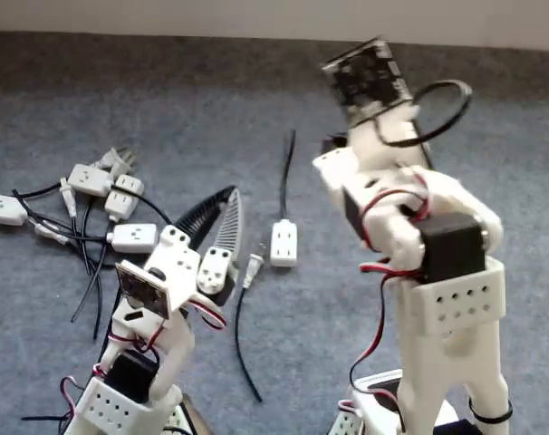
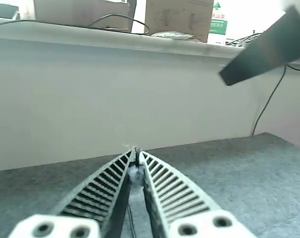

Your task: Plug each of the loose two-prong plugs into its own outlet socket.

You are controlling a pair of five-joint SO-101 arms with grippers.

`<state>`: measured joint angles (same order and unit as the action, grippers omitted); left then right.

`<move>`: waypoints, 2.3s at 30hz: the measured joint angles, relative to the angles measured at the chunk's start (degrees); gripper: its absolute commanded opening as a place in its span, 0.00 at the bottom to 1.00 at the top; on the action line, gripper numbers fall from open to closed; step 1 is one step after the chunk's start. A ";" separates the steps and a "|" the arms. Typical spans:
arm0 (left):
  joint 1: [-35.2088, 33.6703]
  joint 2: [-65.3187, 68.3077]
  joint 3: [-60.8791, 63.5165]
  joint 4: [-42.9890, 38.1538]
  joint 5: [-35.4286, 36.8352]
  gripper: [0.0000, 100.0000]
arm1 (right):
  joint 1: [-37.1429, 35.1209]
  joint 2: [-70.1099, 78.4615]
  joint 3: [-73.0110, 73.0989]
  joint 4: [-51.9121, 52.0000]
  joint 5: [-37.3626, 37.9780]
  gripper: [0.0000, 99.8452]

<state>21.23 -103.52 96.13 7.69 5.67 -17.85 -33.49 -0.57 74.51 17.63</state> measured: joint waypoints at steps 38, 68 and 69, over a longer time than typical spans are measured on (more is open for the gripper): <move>-0.09 88.79 -65.41 60.31 -8.97 0.18 | 28.57 0.00 45.80 -4.04 0.00 0.01; 2.20 113.41 -74.11 56.53 -4.04 0.18 | 28.57 0.00 46.24 -4.92 0.00 0.01; 2.11 114.02 -74.73 56.53 -3.69 0.17 | 28.57 0.00 46.24 -4.92 0.00 0.01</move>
<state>23.34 10.51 21.41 64.22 1.98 10.73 -33.49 45.67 69.58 17.63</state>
